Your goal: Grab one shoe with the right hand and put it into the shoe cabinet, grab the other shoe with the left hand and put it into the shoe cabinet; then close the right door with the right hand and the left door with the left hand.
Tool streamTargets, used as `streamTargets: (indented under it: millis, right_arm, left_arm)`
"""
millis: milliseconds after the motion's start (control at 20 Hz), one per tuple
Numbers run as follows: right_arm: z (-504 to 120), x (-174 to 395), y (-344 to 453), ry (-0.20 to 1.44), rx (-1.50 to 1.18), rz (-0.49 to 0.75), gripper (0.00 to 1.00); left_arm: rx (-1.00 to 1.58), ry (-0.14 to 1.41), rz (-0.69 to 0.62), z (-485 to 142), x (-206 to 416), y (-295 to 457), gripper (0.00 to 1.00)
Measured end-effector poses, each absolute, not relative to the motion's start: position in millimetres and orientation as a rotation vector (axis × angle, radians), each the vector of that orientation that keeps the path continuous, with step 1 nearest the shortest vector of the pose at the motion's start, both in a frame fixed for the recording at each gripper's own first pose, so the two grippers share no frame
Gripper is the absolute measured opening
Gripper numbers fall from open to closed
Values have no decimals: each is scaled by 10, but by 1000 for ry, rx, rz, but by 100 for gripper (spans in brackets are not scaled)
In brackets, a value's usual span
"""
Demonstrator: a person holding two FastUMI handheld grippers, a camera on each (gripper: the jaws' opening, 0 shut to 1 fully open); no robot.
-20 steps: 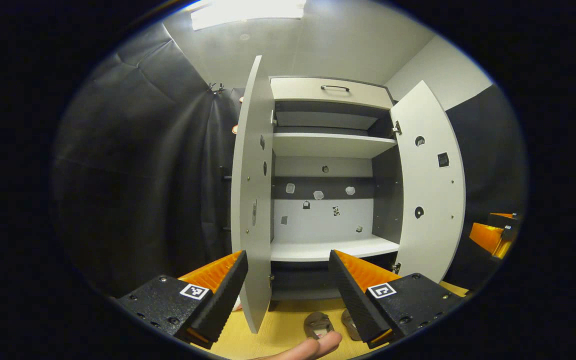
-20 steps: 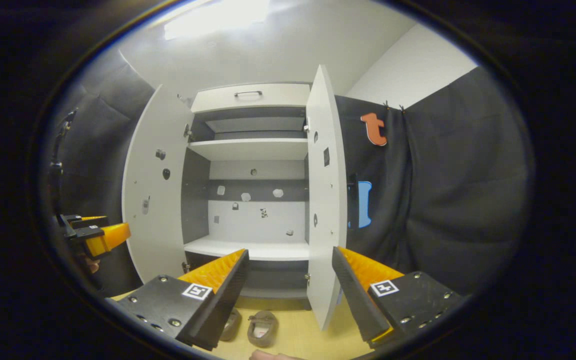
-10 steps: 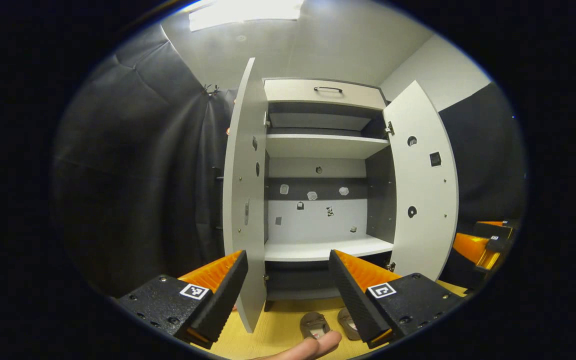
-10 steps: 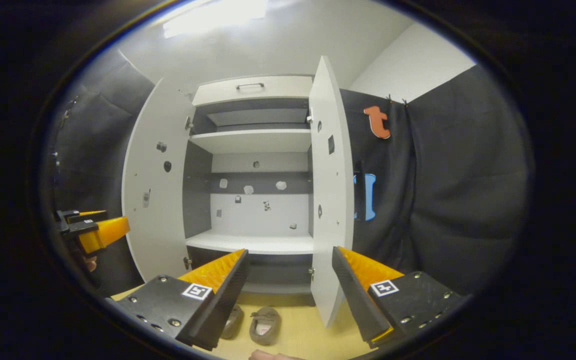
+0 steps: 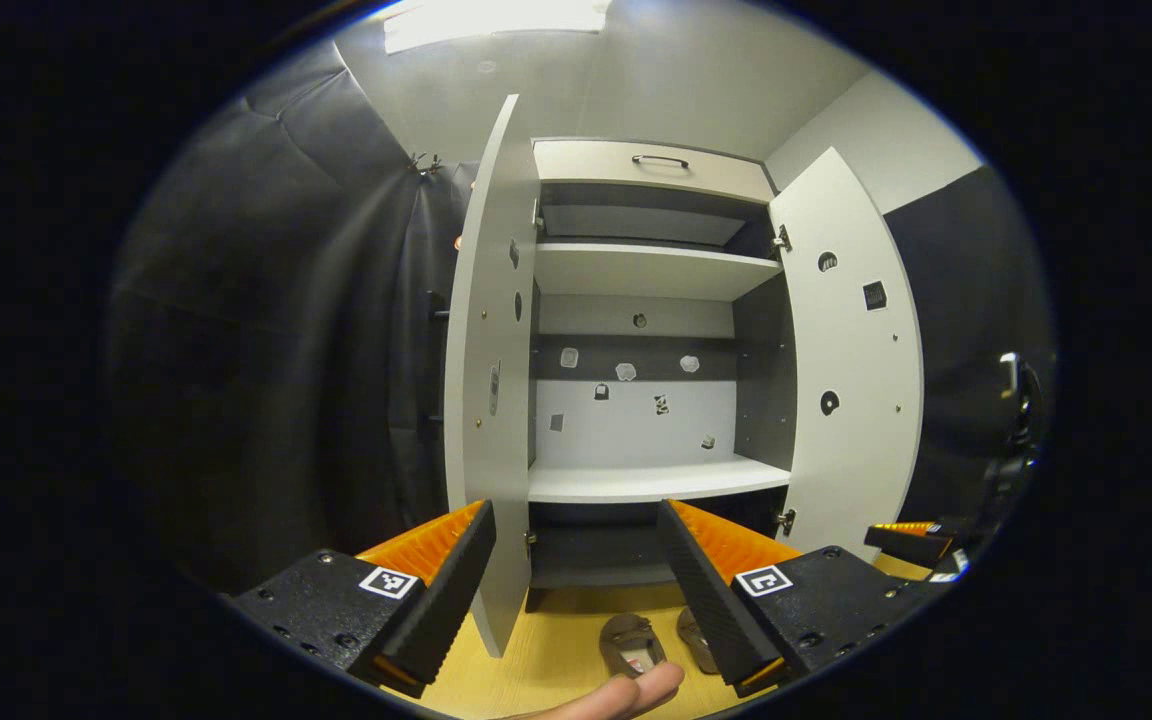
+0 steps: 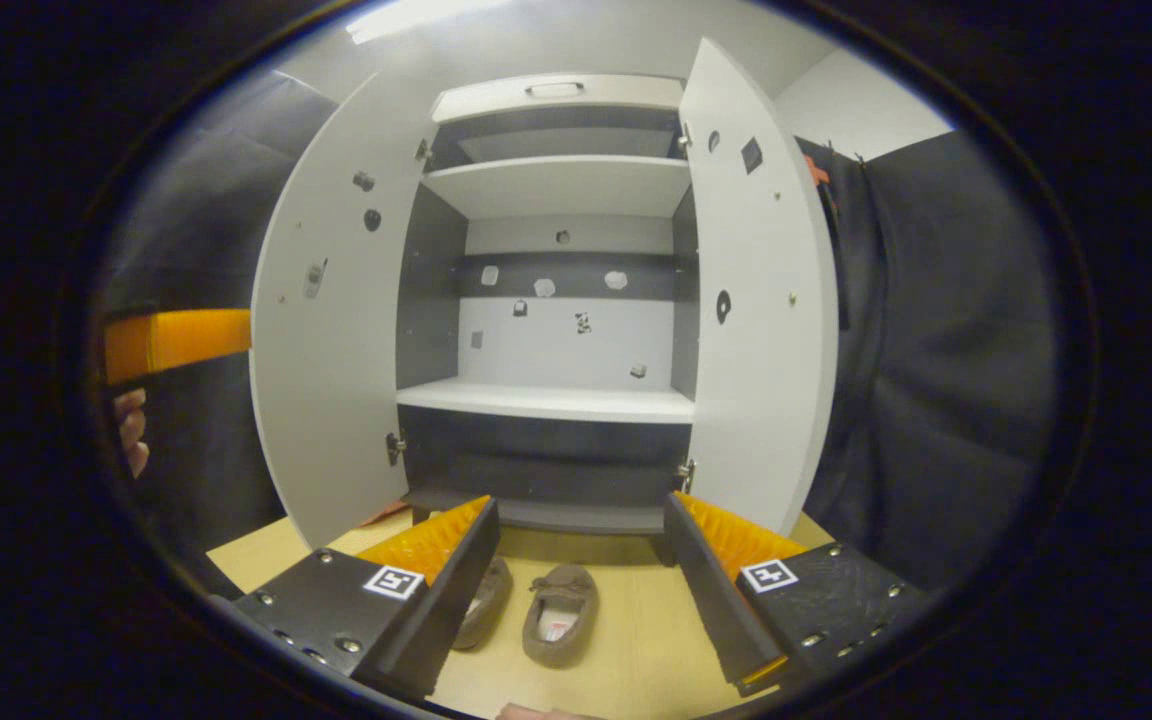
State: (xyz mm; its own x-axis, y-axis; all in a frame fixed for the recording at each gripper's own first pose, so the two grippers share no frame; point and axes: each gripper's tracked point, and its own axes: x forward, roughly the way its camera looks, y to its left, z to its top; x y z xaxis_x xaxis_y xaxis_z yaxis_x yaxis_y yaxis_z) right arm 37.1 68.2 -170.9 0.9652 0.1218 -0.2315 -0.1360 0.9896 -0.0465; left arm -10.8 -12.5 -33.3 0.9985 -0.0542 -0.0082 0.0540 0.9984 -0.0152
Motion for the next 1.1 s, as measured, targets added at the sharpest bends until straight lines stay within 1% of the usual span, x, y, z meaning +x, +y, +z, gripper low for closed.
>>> streamTargets:
  millis: [150,200,350,500,550,600,650,700,750,800,850,900,950,1050,1100]
  right_arm:
    - [-2268,518,764,313,-49,139,99]
    - [-2469,577,791,344,-46,143,96]
    - [-3100,699,890,466,-37,151,97]
    - [-3596,795,998,563,-33,167,95]
    - [-3724,829,1017,584,-34,165,93]
    - [-3880,849,1049,613,-34,167,95]
    - [-4020,843,1072,646,-36,161,95]
    - [-4170,862,1114,676,-36,157,93]
    - [-4274,867,1141,697,-39,154,81]
    - [-4358,883,1160,711,-36,149,80]
    - [-4426,926,1192,723,-33,146,77]
    - [-4471,965,1221,725,-34,149,72]
    - [-4525,1011,1240,727,-41,139,74]
    - [-4625,1078,1247,731,-79,135,74]
    - [-4685,1121,1108,738,-133,76,74]
  left_arm:
    - [-41,35,-49,-478,-117,-69,99]
    - [-53,48,-56,-543,-124,-61,99]
    - [-61,79,-57,-684,-117,-17,100]
    - [-47,73,-53,-750,-119,20,100]
    - [-43,75,-58,-772,-126,11,100]
    - [-39,76,-60,-800,-129,16,99]
    - [-36,79,-63,-828,-134,17,99]
    - [-34,84,-70,-867,-144,8,100]
    - [-35,87,-71,-891,-153,3,100]
    - [-35,89,-75,-920,-154,-1,100]
    - [-34,90,-83,-942,-152,-25,100]
    - [-32,92,-92,-970,-154,-47,100]
    - [-33,99,-101,-996,-149,-67,100]
    - [-44,113,-113,-1062,-144,-80,100]
    - [-48,121,-118,-1095,-145,-84,100]
